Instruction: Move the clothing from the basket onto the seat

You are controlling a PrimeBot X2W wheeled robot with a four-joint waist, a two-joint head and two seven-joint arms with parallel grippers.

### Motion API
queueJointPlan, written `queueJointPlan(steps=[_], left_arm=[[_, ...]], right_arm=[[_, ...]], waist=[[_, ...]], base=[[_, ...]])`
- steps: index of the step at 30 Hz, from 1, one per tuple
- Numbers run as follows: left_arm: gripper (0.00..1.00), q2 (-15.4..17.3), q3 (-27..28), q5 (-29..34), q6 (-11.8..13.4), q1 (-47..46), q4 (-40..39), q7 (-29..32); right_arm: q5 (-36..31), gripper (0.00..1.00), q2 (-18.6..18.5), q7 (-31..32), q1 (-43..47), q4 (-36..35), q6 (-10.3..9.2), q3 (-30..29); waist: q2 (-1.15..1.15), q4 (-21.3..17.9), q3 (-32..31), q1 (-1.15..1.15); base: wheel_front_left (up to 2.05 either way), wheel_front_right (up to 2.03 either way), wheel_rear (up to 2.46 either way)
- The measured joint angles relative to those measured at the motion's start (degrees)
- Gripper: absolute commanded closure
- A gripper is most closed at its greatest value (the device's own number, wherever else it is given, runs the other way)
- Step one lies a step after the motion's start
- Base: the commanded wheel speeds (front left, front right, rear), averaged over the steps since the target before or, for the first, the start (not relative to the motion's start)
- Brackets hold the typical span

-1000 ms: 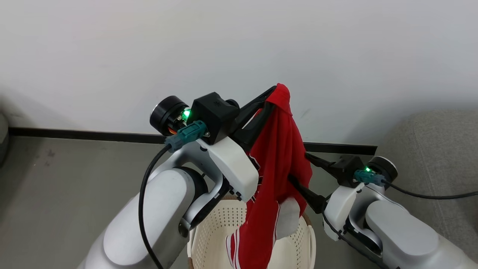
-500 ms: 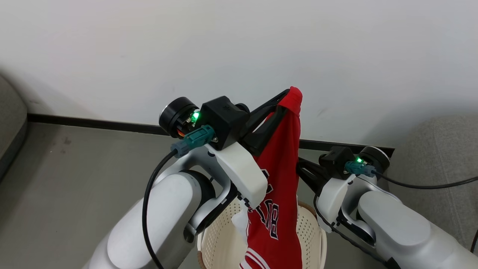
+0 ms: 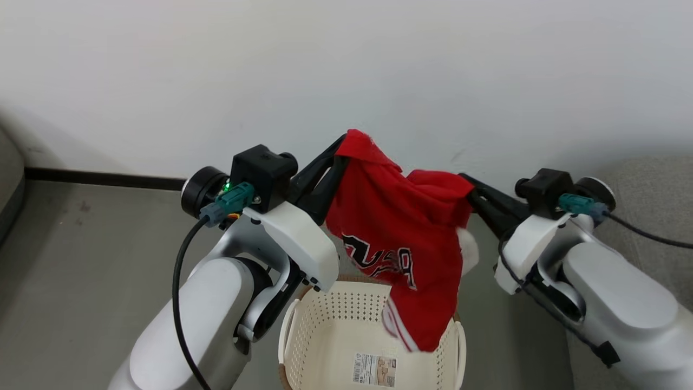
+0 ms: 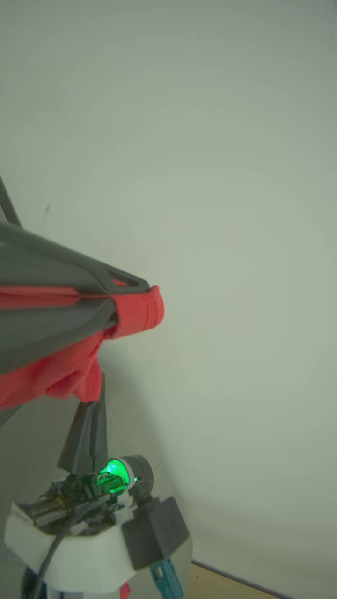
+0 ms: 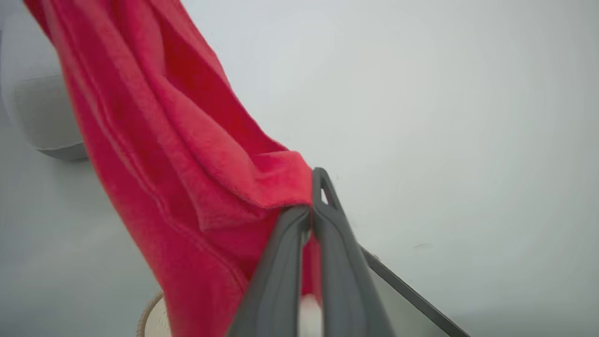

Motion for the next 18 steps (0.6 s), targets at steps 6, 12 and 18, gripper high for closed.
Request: queueJointPlan(steps=[6,12,18], left_arm=[[1.00,0.1,1.0,-1.1,0.9,3.4,1.6,-1.7],[0.42,-0.2,1.5,-1.9,1.0,6.1,2.6,-4.0],[0.00,-0.4,1.0,-3.0,0.8,8.1,3.6,-6.3]], right_arm=[[0.4,1.00,-1.9,0.0,2.2,-2.3,0.00,-7.6],[0.3,1.00,-2.0,0.0,3.7,-4.9,0.00,-12.8],[-1.4,1.00,-2.9,0.0,3.9,-7.9,0.00,-17.3]], waist=[[0.00,-1.7,0.0,0.00],[0.00,-3.7,-0.2,0.00],[0.00,-5.7,-0.5,0.00]], base=[[0.00,0.00,0.00],[0.00,0.00,0.00],[0.00,0.00,0.00]])
